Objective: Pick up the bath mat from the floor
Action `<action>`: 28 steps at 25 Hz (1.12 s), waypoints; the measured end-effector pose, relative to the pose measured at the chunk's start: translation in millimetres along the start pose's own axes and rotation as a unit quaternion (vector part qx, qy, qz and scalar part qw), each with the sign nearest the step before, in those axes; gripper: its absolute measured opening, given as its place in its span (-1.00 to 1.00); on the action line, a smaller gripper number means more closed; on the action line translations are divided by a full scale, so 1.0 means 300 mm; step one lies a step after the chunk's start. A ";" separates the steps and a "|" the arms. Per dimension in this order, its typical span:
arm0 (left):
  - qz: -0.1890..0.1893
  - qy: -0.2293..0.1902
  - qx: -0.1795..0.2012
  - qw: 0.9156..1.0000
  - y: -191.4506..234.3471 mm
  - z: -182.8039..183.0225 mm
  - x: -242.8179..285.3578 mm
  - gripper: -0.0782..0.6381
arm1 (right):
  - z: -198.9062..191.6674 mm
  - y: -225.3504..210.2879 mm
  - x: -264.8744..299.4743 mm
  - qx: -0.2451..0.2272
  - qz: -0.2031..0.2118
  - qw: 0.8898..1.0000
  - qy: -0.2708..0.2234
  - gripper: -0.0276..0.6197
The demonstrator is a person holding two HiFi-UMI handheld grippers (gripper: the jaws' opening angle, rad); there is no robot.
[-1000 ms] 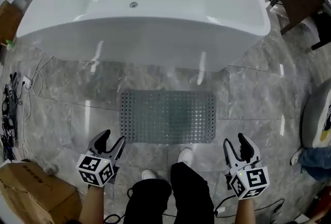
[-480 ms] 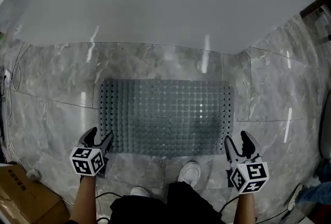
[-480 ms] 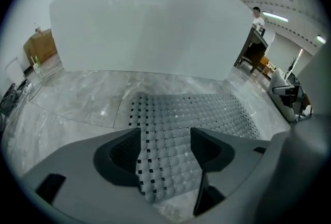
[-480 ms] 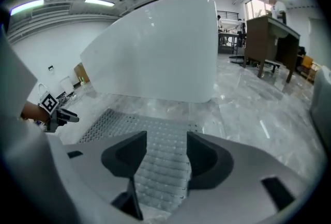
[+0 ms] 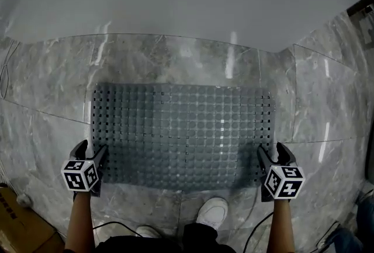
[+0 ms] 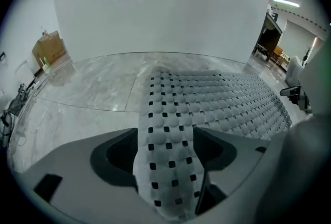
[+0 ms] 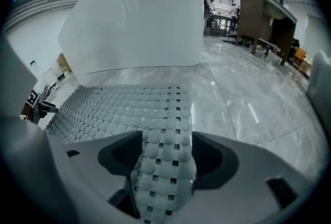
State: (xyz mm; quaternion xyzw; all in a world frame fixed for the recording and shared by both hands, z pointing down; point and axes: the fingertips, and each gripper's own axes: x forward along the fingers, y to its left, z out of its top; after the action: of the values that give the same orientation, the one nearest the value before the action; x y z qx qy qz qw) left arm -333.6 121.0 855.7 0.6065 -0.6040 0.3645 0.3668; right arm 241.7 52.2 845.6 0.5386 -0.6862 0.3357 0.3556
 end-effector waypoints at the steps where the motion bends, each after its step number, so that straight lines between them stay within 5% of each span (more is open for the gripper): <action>1: 0.001 0.005 0.000 1.000 0.010 -0.009 0.017 0.10 | -0.005 -0.019 0.023 0.007 -0.004 1.000 0.003 -0.02; 15: -0.022 0.028 -0.002 0.999 0.019 -0.035 0.108 0.08 | -0.035 -0.036 0.135 0.005 0.002 0.999 0.046 -0.08; 23: -0.033 0.029 0.036 0.998 -0.045 -0.026 0.100 -0.37 | -0.029 -0.001 0.124 -0.046 -0.025 0.998 0.047 -0.57; 28: -0.052 0.007 0.036 0.998 -0.072 -0.007 0.068 -0.55 | -0.006 0.023 0.092 -0.051 -0.013 0.998 0.029 -0.65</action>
State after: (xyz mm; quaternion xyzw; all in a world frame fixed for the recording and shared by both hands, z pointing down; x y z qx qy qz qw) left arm -311.9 113.3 874.6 0.6477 -0.5550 0.3708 0.3674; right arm 230.5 41.2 869.3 0.5183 -0.6848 0.3113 0.4068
